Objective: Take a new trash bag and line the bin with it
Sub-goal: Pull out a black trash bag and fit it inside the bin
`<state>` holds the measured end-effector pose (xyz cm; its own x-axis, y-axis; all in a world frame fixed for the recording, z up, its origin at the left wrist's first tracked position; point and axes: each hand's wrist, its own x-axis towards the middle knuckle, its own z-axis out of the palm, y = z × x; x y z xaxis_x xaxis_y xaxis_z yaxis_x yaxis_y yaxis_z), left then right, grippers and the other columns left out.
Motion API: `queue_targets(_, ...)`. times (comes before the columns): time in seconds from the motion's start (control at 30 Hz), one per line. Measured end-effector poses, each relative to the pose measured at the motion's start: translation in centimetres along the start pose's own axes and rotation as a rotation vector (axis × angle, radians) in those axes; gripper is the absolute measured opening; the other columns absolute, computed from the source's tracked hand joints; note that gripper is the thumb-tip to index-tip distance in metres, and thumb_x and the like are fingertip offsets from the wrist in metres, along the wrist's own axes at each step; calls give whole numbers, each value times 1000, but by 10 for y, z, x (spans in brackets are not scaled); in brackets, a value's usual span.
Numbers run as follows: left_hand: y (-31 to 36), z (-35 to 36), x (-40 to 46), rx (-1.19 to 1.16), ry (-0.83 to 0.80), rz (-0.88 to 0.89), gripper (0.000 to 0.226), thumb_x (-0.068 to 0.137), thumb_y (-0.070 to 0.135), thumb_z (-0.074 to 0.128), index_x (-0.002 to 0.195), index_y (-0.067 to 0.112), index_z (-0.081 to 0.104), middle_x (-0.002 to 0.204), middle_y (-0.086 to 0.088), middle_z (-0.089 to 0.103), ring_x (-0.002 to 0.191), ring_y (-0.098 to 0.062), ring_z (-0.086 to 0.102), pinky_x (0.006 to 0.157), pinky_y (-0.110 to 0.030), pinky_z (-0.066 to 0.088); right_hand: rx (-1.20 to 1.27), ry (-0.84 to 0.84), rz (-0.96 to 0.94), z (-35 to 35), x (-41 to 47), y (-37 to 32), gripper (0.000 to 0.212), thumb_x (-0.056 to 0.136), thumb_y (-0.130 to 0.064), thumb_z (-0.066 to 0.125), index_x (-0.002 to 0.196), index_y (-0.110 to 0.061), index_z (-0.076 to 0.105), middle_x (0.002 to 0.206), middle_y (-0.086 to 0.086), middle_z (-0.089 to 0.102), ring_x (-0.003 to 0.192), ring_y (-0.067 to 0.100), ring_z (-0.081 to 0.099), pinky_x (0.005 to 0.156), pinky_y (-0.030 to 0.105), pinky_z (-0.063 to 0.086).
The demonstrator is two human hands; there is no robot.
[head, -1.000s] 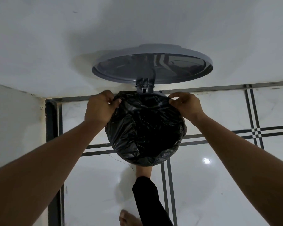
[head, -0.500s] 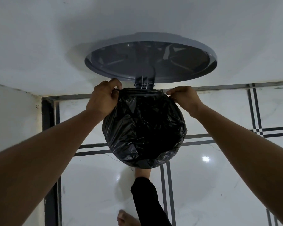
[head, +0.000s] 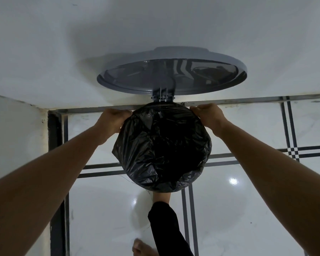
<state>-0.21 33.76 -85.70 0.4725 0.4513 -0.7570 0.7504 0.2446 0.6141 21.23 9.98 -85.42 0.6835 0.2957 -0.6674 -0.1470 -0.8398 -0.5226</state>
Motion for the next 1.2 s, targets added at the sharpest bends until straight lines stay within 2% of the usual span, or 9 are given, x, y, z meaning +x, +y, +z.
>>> queue_targets(0.1,-9,9,-13,32,120,-4,38,88,47,71,80,11,77,70,2,71,74,-18,65,78,-30,50,-153,255,-55,3,-18,-1,27,96,-36,61,98,-17,79,105,2,74,98,20,66,86,23,43)
queue_targets(0.2,-14,23,-27,-19,227,29,29,95,46,66,99,22,82,94,2,80,93,-17,72,93,-30,55,-61,499,-356,27,-73,-3,20,96,-23,59,102,-15,76,105,3,67,83,17,64,81,14,43)
queue_targets(0.27,-16,30,-37,-54,313,35,28,96,45,63,110,28,79,107,7,78,107,-18,70,105,-37,51,-81,347,-459,58,-105,-1,21,94,-19,60,108,-16,75,92,1,73,75,14,66,81,13,49)
queue_targets(0.33,-18,34,-48,-96,360,27,25,96,42,59,108,30,77,106,8,76,109,-19,69,106,-39,50,-188,71,-369,92,-112,3,27,94,-21,55,113,-16,73,91,6,76,81,21,70,82,26,55)
queue_targets(0.47,-28,44,-60,-71,412,76,31,97,44,55,119,36,76,106,3,76,119,-27,60,107,-37,46,-406,-204,-284,144,-71,11,33,89,2,45,96,0,77,96,25,72,90,40,73,78,50,58)
queue_targets(0.6,-39,48,-56,-247,353,36,30,100,40,56,122,36,75,103,17,75,109,-14,68,108,-36,50,-776,-422,-96,168,-27,23,42,105,-18,38,138,-5,59,144,19,57,134,37,54,111,43,41)
queue_targets(0.7,-43,50,-59,-251,360,71,25,103,36,53,111,36,76,95,22,74,100,-4,68,102,-32,52,-808,-454,-77,180,-9,28,45,105,-24,40,145,-7,53,149,17,52,138,37,49,115,44,38)
queue_targets(1.0,-52,49,-58,-296,355,68,24,103,39,54,112,32,75,112,7,76,111,-16,69,106,-43,53,-985,-597,-155,189,-2,25,48,110,-29,38,153,-7,43,160,19,39,145,36,40,120,41,31)
queue_targets(1.2,-44,48,-67,-221,386,37,22,94,53,51,91,55,73,97,13,73,114,-22,64,108,-49,49,-1083,-321,-348,158,-60,8,29,97,-12,47,109,-6,73,115,15,73,109,33,67,99,37,43)
